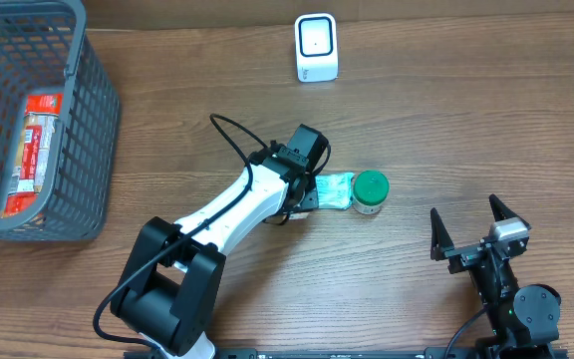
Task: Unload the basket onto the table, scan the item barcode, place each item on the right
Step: 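Open the left gripper and release the bundle on the table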
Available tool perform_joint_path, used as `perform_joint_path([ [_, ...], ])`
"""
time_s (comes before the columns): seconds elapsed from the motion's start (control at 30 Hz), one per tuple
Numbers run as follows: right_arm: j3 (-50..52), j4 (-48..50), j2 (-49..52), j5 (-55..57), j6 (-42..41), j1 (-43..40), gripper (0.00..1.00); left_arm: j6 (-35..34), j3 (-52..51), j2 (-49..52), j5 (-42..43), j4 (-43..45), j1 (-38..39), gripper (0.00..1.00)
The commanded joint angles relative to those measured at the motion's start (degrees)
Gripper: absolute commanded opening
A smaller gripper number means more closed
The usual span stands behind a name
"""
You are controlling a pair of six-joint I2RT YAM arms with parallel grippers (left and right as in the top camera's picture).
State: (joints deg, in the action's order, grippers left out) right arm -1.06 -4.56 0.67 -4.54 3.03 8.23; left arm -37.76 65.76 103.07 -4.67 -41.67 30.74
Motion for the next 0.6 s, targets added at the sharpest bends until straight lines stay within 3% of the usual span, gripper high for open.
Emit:
perform_joint_path([
  [0.0, 0.61, 0.17, -0.5, -0.26, 0.24, -0.48, 1.0, 0.48, 2.21, -1.53, 1.73, -0.22, 0.0, 0.36],
  [0.27, 0.61, 0.17, -0.5, -0.28, 0.24, -0.48, 1.0, 0.48, 7.37, -1.49, 5.57, 0.42, 0.31, 0.35],
  [0.57, 0.61, 0.17, -0.5, -0.26, 0.24, -0.48, 1.0, 0.48, 7.23, 4.13, 3.56, 2.93, 3.63, 0.35],
])
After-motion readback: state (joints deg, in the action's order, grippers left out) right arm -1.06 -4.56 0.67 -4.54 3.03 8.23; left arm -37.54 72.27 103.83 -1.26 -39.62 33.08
